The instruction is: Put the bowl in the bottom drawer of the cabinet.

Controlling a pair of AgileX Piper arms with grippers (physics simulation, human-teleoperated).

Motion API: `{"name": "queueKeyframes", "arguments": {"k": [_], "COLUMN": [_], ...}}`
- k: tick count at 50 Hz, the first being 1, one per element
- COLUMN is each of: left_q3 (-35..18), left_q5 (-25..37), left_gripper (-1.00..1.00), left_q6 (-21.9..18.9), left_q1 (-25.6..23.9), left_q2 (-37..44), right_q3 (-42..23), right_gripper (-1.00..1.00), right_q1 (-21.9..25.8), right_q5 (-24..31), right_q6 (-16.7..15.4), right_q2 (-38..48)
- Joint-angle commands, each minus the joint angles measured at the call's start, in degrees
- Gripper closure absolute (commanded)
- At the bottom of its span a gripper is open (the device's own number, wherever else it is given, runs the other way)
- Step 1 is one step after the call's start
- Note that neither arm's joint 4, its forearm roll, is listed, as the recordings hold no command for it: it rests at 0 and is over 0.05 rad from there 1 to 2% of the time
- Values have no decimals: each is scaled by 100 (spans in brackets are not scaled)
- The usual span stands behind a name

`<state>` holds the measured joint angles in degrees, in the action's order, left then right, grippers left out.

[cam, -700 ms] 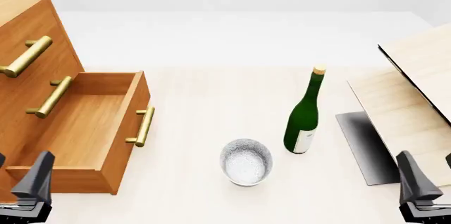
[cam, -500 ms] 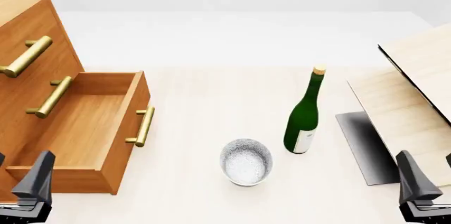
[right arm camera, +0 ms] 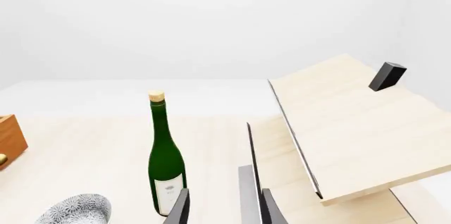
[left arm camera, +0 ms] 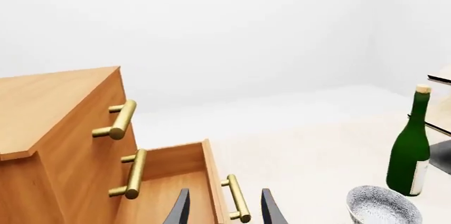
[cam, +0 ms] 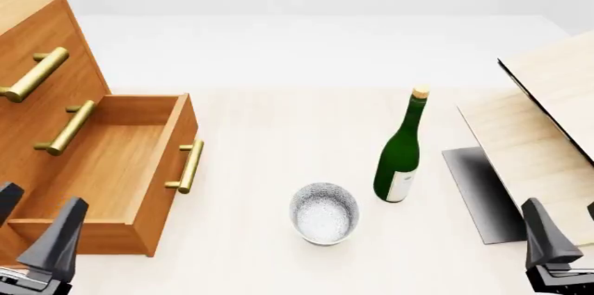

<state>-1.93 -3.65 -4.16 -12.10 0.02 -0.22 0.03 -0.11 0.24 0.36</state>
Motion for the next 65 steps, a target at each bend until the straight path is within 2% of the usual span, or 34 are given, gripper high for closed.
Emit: {"name": "queueKeyframes", "arguments": {"k": [1,4,5,6,7,8,10,11,14,17,20,27,30,33,35,36,37,41,43,46,65], "left_q3": [-197,-418,-420,-430,-492,-599,-697,-754,-1001,-1165,-1341,-1667,-1722,-1896,-2071,-2156,-2206,-2448,-2601,-2761,-3769], "left_q5": [-51,189,191,305,362,455,595,662,970,1168,1032,804,655,664,690,696,693,666,691,679,816], "left_gripper": [-100,-100,-100,-100,-100,-100,-100,-100,-100,-100,-100,-100,-100,-100,-100,-100,-100,-100,-100,-100,-100], "left_q6": [-101,-65,-65,-283,-326,-219,-266,-466,-662,-670,-615,-597,-807,-798,-765,-746,-741,-702,-348,-452,-438], "left_q1": [-832,-1261,-1261,-1426,-1520,-1613,-1664,-1725,-1860,-1946,-2330,-2642,-2789,-2881,-2900,-2900,-2906,-3078,-3217,-3452,-3701], "left_q2": [-2,-2,-2,-1,-1,-1,-1,-1,6,24,294,939,1321,1513,1706,1812,1890,2309,2697,2900,4501], "right_q3": [-1,-1,-1,-1,-1,-1,-1,-1,0,-1,-2,-2,-2,-2,-2,1,4,4,4,4,4], "right_gripper": [-100,-100,-100,-100,-100,-100,-100,-100,-100,-100,-100,-100,-100,-100,-100,-100,-100,-100,-100,-100,-100], "right_q1": [0,-1,-1,0,-1,-1,-1,-1,-1,-1,-2,-2,-3,-3,-3,-2,-3,-4,-5,-4,-4], "right_q5": [1,0,0,0,1,1,2,2,3,4,5,3,2,2,1,-413,-462,-466,-467,-468,-467], "right_q6": [0,1,1,0,0,0,0,1,1,1,1,1,2,1,2,0,-1,3,3,0,2], "right_q2": [0,1,1,1,2,2,1,-1,-3,-2,-3,-2,0,-1,0,411,459,461,462,463,462]}}
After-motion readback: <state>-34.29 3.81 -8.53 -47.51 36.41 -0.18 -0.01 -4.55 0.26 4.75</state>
